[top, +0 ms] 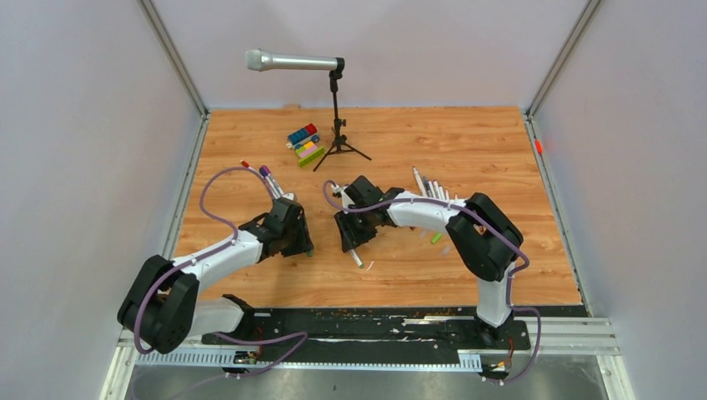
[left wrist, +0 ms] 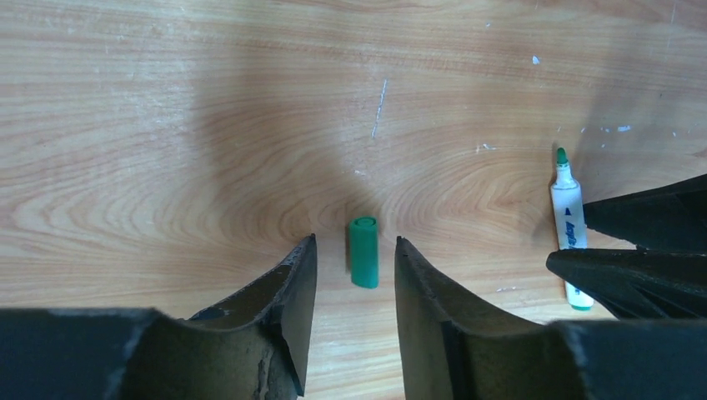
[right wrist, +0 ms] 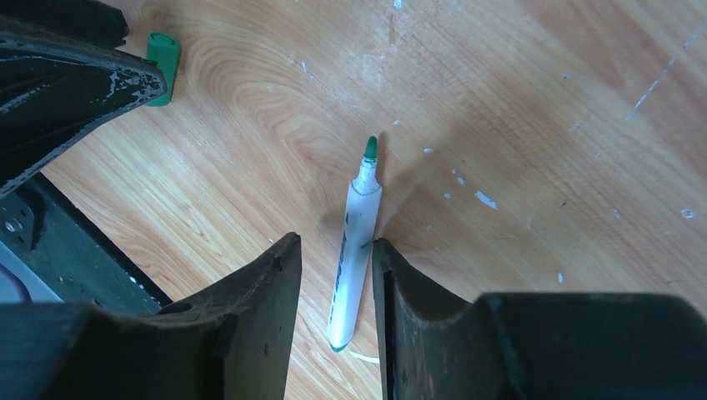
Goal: Open the pen caps
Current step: Place the pen cap at the center of the board.
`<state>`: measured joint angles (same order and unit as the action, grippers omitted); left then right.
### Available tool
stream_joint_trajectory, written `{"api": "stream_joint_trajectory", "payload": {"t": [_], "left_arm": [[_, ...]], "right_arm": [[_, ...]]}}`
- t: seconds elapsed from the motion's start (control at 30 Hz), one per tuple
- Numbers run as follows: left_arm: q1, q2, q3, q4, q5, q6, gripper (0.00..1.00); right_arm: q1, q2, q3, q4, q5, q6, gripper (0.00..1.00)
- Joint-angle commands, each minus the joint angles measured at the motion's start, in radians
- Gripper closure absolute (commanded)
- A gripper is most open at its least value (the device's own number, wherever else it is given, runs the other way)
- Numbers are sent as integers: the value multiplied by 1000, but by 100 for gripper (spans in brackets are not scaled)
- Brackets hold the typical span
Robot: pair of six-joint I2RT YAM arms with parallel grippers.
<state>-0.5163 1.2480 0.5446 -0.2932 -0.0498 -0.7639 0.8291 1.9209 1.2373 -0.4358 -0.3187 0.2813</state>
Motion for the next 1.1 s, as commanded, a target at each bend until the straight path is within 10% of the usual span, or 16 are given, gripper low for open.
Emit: {"api": "stream_joint_trajectory", "payload": {"t": [0.0, 0.27, 0.43, 0.8, 1.07], "left_arm": [[4, -52, 63, -75, -13, 44, 51], [15, -170, 155, -92, -38, 191, 20], [95, -235, 154, -26, -38, 242, 7], [347, -129, 170, 103, 9, 158, 0], [455, 132, 295, 52, -33, 103, 26]], "right_arm": [[14, -87, 49, -30, 35, -90, 61], [-12, -376, -57, -56, 50, -426, 45], [-190, -528, -171, -149, -307, -739, 33], [-610, -759, -403, -45, -649, -810, 28], [-665, -724, -397, -50, -624, -807, 28]]}}
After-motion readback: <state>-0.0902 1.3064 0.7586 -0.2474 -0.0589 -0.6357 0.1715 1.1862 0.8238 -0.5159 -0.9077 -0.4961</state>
